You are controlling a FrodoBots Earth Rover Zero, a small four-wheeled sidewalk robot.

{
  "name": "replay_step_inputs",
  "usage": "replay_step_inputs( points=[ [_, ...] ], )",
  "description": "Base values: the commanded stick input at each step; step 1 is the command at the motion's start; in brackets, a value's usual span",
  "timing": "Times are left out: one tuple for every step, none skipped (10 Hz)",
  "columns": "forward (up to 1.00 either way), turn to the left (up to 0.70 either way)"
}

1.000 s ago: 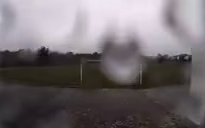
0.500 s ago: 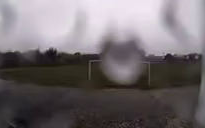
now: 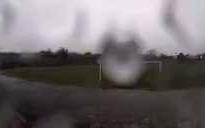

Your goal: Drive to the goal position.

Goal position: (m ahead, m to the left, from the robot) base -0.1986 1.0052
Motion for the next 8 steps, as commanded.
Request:
replay_step_inputs(
  points=[
    [0.70,0.00],
    [0.70,0.00],
    [0.70,0.00],
    [0.70,0.00],
    [0.70,0.00],
    [0.70,0.00],
    [0.70,0.00],
    [0.70,0.00]
  ],
)
